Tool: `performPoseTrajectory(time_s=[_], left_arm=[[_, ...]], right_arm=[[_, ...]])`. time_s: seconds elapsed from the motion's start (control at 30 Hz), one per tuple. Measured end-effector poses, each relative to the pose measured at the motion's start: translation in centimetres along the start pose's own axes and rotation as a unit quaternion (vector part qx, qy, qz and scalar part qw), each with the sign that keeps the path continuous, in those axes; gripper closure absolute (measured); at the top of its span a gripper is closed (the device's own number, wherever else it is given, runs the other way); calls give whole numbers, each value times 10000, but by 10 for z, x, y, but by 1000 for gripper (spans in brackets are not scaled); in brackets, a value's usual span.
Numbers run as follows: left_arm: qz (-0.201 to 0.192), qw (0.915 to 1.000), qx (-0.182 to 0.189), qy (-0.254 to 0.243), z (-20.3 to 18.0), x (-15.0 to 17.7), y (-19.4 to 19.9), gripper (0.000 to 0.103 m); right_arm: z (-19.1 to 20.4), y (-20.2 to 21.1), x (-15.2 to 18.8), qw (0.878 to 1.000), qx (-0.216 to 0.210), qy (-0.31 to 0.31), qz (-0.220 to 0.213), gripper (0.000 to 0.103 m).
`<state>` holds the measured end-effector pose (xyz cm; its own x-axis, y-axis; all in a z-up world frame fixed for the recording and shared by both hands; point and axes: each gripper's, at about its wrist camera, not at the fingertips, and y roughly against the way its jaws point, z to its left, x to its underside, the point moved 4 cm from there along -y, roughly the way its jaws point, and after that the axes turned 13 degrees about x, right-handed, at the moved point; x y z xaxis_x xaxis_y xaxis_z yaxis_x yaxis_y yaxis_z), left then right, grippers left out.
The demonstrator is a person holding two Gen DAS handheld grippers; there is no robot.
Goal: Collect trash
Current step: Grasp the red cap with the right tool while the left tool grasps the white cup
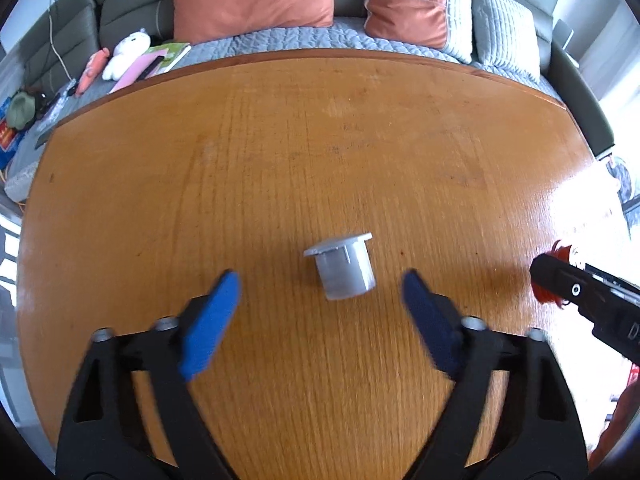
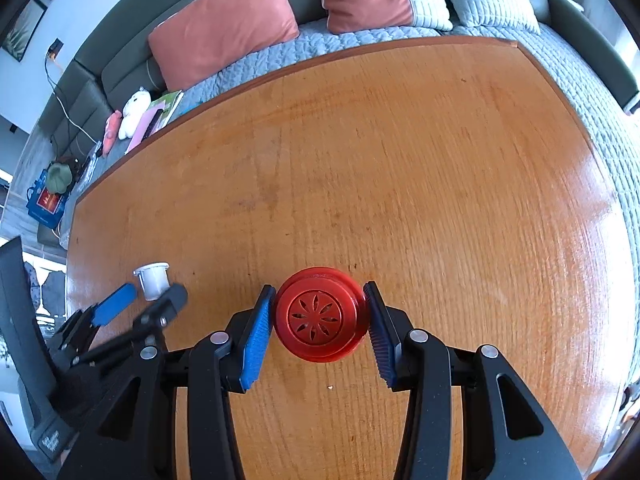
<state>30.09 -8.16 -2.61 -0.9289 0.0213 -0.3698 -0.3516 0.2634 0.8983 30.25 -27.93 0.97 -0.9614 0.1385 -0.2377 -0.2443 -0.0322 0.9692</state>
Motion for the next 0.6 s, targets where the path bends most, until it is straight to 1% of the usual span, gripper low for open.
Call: performPoseTrajectory(time_s=[0.07, 0.2, 0.27, 0.3, 0.37, 0.47, 0.6], left_arm=[[-50, 9999, -111, -106, -1, -3, 0, 38], [-55, 9998, -85, -182, -2, -9, -1, 43], [-75, 9996, -115, -264, -4, -12, -1, 54], [-78, 9994, -111, -313, -4, -12, 0, 57], [-80, 9994, -51, -322, -5, -11, 1, 71], [-71, 9997, 117, -209, -2, -6, 4, 71], [-55, 9996, 245, -95, 2, 5, 11, 71]], right_arm=[[1, -2, 1, 10000, 4, 0, 13, 57], [5, -3, 3, 10000, -4, 17, 22, 57], [6, -2, 4, 10000, 6, 25, 18, 57], [7, -1, 5, 10000, 5, 19, 16, 57], [7, 0, 5, 10000, 5, 24, 15, 57], [10, 4, 9, 10000, -3, 42, 1, 57], [16, 13, 18, 10000, -52, 61, -20, 57]])
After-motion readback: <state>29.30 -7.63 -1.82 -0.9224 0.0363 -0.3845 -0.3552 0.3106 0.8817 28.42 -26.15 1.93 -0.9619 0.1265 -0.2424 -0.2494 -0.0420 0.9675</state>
